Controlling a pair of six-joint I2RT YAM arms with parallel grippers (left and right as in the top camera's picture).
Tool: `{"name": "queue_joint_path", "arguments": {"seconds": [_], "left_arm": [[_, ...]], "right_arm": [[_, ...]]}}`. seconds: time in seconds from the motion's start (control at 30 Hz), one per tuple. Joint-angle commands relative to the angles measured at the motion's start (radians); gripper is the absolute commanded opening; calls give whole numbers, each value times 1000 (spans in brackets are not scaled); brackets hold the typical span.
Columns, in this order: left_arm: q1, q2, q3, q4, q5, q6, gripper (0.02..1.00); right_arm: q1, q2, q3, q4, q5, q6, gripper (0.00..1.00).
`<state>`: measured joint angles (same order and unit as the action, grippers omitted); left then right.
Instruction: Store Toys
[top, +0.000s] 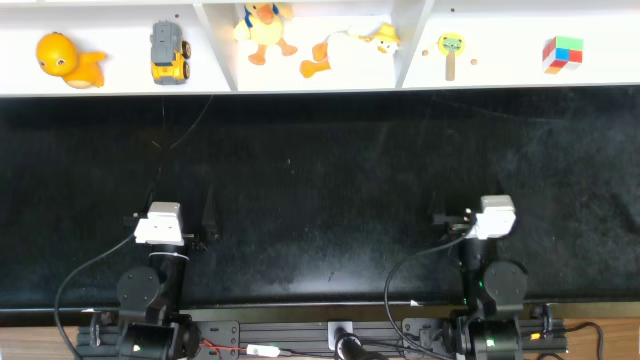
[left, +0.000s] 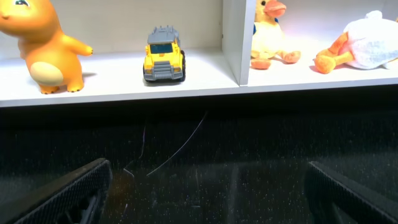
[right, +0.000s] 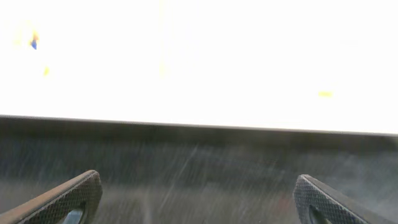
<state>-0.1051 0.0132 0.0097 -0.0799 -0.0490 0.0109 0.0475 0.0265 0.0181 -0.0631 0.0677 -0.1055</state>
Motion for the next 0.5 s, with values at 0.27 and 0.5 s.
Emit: {"name": "queue_joint_path", "arguments": {"seconds": [0.27,0.5], "left_arm": [[-5,-10,-2,-2,6,19,998],[-5,-10,-2,-2,6,19,998]], "right_arm": [[-48,-24,-14,-8,3,-59,998],[-48,-22,-14,-9,3,-59,993]]}}
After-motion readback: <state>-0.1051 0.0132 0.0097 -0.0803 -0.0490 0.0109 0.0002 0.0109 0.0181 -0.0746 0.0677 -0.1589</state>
